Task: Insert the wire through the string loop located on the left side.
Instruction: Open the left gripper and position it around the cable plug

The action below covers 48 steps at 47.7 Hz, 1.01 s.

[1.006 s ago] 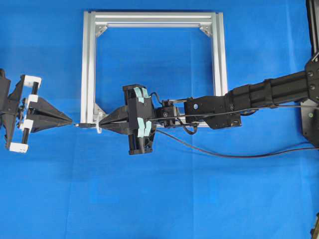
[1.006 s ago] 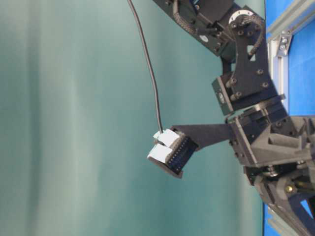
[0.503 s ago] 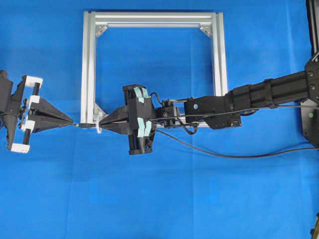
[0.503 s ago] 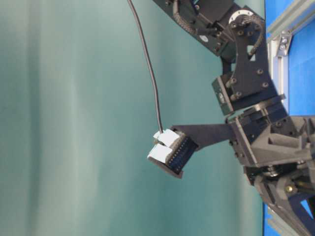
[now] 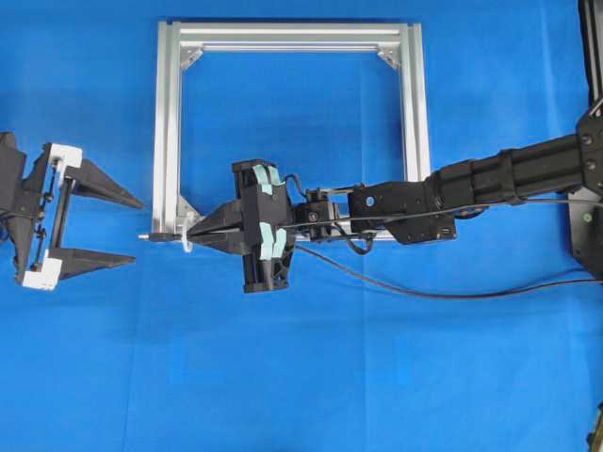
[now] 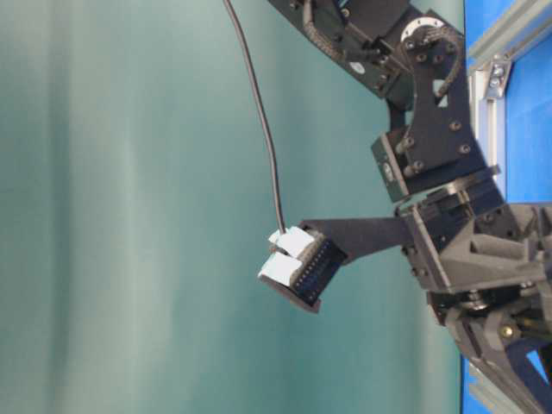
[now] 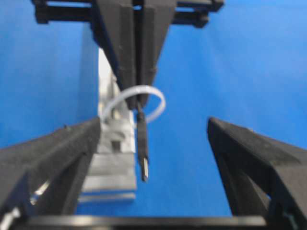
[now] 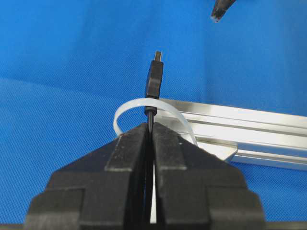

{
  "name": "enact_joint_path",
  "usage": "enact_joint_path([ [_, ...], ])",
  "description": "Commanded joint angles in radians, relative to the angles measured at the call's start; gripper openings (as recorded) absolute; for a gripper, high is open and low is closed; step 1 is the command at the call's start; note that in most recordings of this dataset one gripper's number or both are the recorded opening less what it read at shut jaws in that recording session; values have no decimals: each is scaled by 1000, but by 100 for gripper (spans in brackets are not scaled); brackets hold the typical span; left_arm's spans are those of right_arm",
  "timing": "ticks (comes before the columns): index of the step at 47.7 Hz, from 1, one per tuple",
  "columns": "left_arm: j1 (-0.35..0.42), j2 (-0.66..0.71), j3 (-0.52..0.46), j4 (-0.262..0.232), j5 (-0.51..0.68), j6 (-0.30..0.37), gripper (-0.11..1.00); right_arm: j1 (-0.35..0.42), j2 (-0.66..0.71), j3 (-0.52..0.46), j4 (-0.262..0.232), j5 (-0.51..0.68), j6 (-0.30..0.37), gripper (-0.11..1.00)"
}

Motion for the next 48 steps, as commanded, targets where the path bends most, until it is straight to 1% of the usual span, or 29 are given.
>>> enact_joint_path([
  [1,-3,26,-32,2,-5,-2,89,0,-18,-17,2,-5,0,0],
  [5,-3,75,-60,2,-5,-2,89,-2,-20,-18,2,-5,2,0],
  [13,2,232,-137,2,-12,18,89,-2,-20,-17,2,-3,0,0],
  [17,9,313,-160,5,-20,25,89,-2,-20,-14,3,-3,0,0],
  [21,11,359,-169,5,-37,26,89,-2,-20,-14,3,-3,0,0],
  [28,11,370,-169,5,-60,26,89,-2,-20,-14,2,-3,2,0],
  [48,11,367,-163,5,-58,26,88,-2,-20,-14,2,-5,0,0],
])
